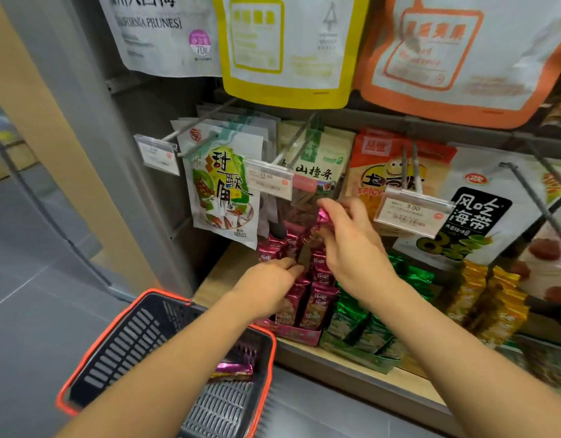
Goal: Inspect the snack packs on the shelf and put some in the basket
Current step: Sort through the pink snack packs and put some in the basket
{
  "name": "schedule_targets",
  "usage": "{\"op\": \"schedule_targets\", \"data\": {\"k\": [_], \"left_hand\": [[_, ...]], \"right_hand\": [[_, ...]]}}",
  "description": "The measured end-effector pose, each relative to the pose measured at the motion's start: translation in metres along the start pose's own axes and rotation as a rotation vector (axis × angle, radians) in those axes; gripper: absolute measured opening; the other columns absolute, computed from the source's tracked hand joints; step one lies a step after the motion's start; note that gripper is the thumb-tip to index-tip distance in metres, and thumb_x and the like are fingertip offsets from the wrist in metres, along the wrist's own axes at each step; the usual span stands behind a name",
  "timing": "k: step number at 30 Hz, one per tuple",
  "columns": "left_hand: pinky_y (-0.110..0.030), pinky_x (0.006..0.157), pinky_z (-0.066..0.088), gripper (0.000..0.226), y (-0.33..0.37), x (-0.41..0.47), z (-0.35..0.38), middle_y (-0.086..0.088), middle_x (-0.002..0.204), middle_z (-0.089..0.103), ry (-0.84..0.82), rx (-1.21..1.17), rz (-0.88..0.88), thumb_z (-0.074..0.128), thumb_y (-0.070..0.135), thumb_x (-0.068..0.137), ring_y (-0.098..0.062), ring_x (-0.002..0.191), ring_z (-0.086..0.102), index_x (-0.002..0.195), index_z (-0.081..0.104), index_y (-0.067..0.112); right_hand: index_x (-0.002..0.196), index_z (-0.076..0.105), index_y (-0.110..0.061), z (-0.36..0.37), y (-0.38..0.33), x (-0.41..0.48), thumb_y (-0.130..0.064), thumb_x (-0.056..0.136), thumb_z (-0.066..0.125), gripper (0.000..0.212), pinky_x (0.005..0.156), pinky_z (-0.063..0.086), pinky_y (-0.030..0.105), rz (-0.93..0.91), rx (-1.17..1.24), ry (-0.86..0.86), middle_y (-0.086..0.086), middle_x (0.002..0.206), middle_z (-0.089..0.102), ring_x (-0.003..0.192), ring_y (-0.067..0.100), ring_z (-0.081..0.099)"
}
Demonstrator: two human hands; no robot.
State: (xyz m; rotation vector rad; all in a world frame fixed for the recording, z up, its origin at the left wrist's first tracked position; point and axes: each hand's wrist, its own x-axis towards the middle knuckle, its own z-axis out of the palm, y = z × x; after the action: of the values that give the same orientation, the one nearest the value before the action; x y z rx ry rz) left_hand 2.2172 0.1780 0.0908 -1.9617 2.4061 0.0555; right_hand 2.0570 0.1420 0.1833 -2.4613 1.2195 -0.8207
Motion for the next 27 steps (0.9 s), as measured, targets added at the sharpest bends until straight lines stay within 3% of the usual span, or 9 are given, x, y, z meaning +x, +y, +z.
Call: {"op": "schedule_targets", "data": {"k": [6,9,13,17,20,22,27], "left_hand": [[-0.039,0.105,0.04,0.083,-0.007,0.004,0.007,-0.002,0.146,0.044,0.059,-0.028,0.001,0.073,0.041,0.079,-0.024,0.129,0.044,0.148,0.035,0.017],[-0.04,0.109,0.036,0.081,-0.009,0.006,0.011,-0.002,0.145,0.042,0.09,-0.026,-0.008,0.071,0.046,0.08,-0.023,0.133,0.035,0.147,0.037,0.017],[-0.039,0.111,0.035,0.078,-0.006,0.008,0.019,-0.005,0.148,0.037,0.098,-0.096,-0.007,0.069,0.043,0.084,-0.023,0.138,0.03,0.148,0.034,0.015],[-0.039,0.108,0.037,0.074,-0.002,0.012,0.023,-0.005,0.15,0.036,0.137,-0.106,-0.01,0.067,0.04,0.087,-0.025,0.137,0.035,0.148,0.032,0.016],[-0.038,0.109,0.034,0.073,0.001,0.015,0.025,-0.007,0.149,0.041,0.171,-0.06,0.011,0.066,0.042,0.087,-0.026,0.134,0.041,0.147,0.034,0.014],[-0.035,0.113,0.027,0.073,0.001,0.015,0.026,-0.006,0.149,0.043,0.19,-0.006,0.009,0.063,0.046,0.088,-0.022,0.136,0.041,0.146,0.035,0.013],[-0.049,0.117,0.009,0.071,0.001,0.011,0.027,0.0,0.156,0.033,0.182,0.144,-0.014,0.042,0.057,0.094,-0.02,0.144,0.022,0.15,0.029,0.016]], "right_hand": [[0.14,0.04,-0.024,0.01,0.004,0.036,-0.011,0.096,0.054,0.049,0.097,0.048,0.046,0.037,-0.004,0.003,0.007,0.142,0.045,0.124,0.031,0.049],[0.14,0.043,-0.022,0.022,0.018,0.042,-0.006,0.093,0.057,0.051,0.097,0.049,0.044,-0.012,-0.028,-0.096,0.011,0.137,0.05,0.122,0.031,0.052],[0.136,0.05,-0.016,0.048,0.041,0.047,-0.016,0.096,0.055,0.04,0.098,0.044,0.036,0.024,-0.09,-0.212,0.01,0.128,0.055,0.118,0.029,0.054],[0.126,0.063,-0.025,0.067,0.059,0.051,-0.019,0.093,0.058,0.033,0.097,0.042,0.031,0.093,-0.146,-0.301,0.003,0.125,0.056,0.115,0.025,0.054],[0.119,0.064,-0.032,0.083,0.066,0.048,-0.02,0.091,0.061,0.031,0.101,0.041,0.035,0.15,-0.28,-0.354,0.0,0.124,0.064,0.117,0.024,0.056],[0.123,0.061,-0.034,0.088,0.068,0.049,-0.02,0.094,0.055,0.033,0.104,0.033,0.04,0.147,-0.346,-0.409,-0.001,0.13,0.06,0.124,0.022,0.05],[0.132,0.053,-0.033,0.082,0.068,0.058,-0.036,0.098,0.038,0.036,0.106,0.021,0.052,0.097,-0.363,-0.641,-0.002,0.145,0.043,0.137,0.019,0.028]]}}
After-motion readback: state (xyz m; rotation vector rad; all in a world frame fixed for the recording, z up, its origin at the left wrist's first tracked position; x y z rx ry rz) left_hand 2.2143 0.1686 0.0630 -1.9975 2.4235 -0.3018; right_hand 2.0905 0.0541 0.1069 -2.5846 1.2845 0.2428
